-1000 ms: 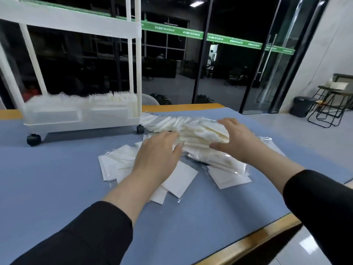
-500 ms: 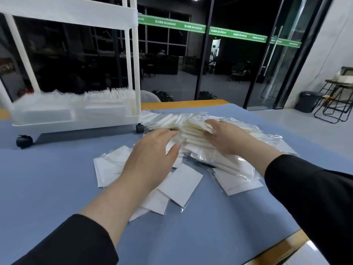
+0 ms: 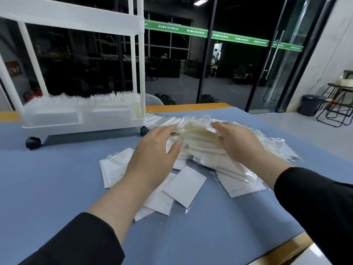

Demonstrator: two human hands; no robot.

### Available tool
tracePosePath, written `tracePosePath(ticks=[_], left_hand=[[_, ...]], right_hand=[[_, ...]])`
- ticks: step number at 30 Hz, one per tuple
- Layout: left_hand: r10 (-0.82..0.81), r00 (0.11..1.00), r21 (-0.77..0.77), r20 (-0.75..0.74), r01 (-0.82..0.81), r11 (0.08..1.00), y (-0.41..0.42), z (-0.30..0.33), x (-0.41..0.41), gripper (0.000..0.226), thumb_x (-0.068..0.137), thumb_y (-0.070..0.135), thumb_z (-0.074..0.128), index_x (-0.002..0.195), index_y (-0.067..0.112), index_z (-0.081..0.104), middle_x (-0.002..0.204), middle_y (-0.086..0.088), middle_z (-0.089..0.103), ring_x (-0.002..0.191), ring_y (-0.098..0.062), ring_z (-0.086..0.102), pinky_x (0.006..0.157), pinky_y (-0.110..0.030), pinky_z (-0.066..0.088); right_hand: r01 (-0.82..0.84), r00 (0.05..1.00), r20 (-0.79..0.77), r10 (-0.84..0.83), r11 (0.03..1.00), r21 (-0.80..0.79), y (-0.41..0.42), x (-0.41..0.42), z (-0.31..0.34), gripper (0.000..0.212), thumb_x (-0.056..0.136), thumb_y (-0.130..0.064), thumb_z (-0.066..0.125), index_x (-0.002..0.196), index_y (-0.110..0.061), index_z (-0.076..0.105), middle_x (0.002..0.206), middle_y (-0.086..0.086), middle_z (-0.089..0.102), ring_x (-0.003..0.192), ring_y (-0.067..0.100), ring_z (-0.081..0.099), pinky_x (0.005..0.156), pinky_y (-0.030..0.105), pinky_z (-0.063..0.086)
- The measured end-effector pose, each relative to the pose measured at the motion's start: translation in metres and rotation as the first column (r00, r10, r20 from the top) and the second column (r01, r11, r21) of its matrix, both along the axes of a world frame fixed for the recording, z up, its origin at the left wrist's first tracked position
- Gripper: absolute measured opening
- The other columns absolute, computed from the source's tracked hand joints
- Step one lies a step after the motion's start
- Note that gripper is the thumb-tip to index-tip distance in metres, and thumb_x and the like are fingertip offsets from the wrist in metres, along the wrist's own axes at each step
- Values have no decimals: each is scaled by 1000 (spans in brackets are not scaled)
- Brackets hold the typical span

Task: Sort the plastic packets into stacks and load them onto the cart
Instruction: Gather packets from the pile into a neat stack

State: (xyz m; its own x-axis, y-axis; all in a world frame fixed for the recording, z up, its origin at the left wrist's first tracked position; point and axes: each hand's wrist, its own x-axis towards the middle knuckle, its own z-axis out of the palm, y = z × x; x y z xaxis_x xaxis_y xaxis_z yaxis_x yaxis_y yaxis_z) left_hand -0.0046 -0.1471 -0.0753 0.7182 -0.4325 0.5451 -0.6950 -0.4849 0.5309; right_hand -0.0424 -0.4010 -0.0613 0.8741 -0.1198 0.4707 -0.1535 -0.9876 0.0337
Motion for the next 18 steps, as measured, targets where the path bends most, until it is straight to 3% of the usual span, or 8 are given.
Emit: tracePosePath(ticks=[3,5,7,10,12,14,16,18], left_hand=[[-27,1000,-58,13,28,998,1,4,-5,73,98,49,57,159,37,19,160,14,30,145,-4,25,112,-21,21],[-66,996,-95,68,72,993,2,8,-6,84,93,53,62,160,39,14,164,11,23,150,-6,20,119,-28,20],[-91,983,-54,159,101,993,4,10,-6,82,89,58,63,157,37,22,163,5,29,150,-15,27,122,-39,25],[-76,950,0,304,79,997,18,14,-6,61,89,48,64,142,22,49,142,-2,57,130,-24,53,106,-52,46],[-36,931,-17,363,45,999,42,17,-7,50,83,29,73,129,14,61,124,-2,66,112,-24,62,96,-39,51],[28,917,-16,397,-24,1000,75,20,-9,38,81,19,78,116,12,65,108,-1,68,95,-21,62,81,-25,45],[91,904,-12,418,-94,995,113,22,-12,22,84,18,75,102,11,67,93,1,65,81,-15,56,68,-23,40],[132,910,-30,394,-131,991,152,24,-15,12,88,18,74,93,11,66,82,4,61,71,-12,49,61,-22,36]], right_hand=[[-127,991,40,132,986,-111,13,-20,11,37,95,-10,55,127,-28,60,125,-3,67,92,33,67,58,34,48],[-214,973,40,226,958,-188,30,-33,21,38,90,-6,61,123,-26,62,123,-4,68,89,30,69,53,31,46],[-285,952,38,303,927,-242,48,-41,29,37,90,-6,61,121,-25,63,120,-5,68,86,29,69,50,28,42],[-400,907,29,419,882,-251,80,-48,41,41,87,-4,57,122,-25,60,121,-4,66,90,31,68,48,36,49],[-459,875,43,481,857,-235,105,-49,45,42,85,-8,49,123,-25,59,124,-4,66,94,30,68,50,40,52],[-492,859,53,510,848,-197,136,-46,45,45,87,-15,36,125,-28,58,126,-8,65,96,27,68,52,39,53],[-528,839,64,540,837,-147,171,-41,43,50,87,-20,28,126,-34,56,123,-12,66,91,24,66,52,37,51],[-581,808,81,584,812,-59,209,-33,43,47,89,-21,32,126,-39,54,113,-14,67,86,23,64,57,39,51]])
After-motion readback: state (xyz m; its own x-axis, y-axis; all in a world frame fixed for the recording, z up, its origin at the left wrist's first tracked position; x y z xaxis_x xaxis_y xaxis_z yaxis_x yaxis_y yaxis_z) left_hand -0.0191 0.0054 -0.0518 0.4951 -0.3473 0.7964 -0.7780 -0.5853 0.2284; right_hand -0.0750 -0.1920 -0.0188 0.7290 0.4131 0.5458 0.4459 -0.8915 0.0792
